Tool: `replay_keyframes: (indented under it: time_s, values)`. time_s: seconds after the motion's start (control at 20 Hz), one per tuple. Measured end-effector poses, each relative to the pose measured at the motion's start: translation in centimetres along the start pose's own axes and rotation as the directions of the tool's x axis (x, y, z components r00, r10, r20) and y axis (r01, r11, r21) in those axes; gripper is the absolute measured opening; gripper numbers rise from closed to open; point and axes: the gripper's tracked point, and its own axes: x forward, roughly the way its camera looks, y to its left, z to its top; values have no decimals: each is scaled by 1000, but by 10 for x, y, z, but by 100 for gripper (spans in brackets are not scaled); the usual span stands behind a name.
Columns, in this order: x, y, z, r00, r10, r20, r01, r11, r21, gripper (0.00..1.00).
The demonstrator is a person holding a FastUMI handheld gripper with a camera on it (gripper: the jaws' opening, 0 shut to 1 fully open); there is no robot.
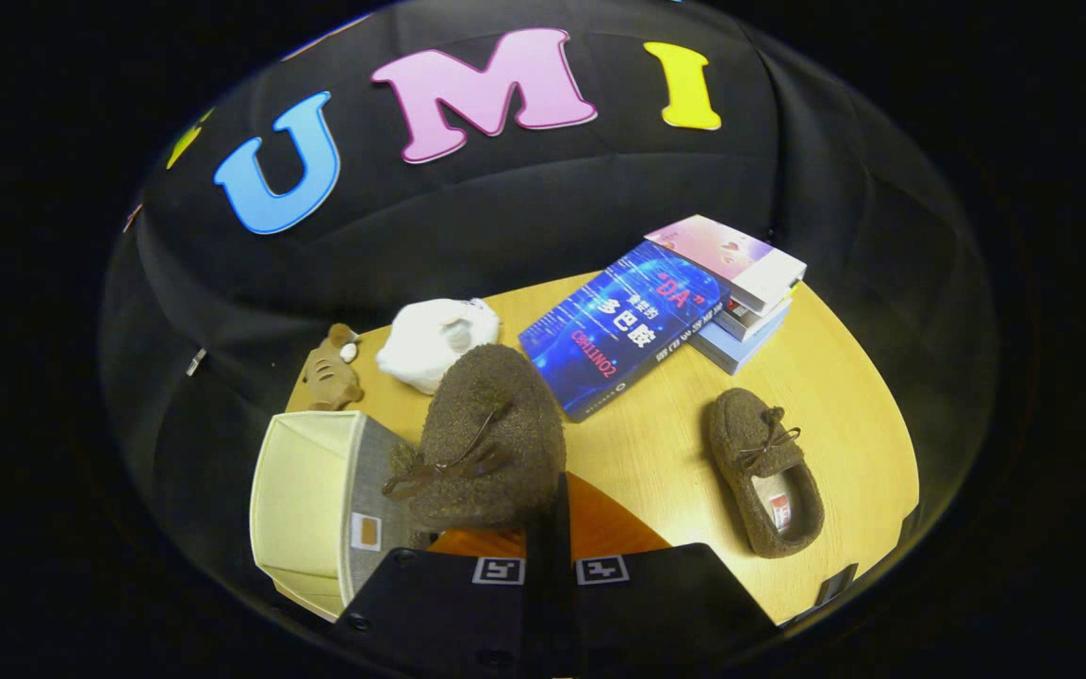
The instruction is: Open the storage box then place both shoes into the box .Put the left shoe in first, then the right shoe, with the right side of both shoes facing outward in a uniform manner.
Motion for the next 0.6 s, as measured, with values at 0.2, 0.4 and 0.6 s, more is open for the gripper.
replay_keyframes:
  time_s: [0.2,0.4,0.6]
  values:
    - [-17,49,1,998,70,2,-70,998,-2,5]
    - [-21,97,0,991,137,1,-137,991,1,5]
    - [-18,142,-12,984,177,-28,-177,984,-22,5]
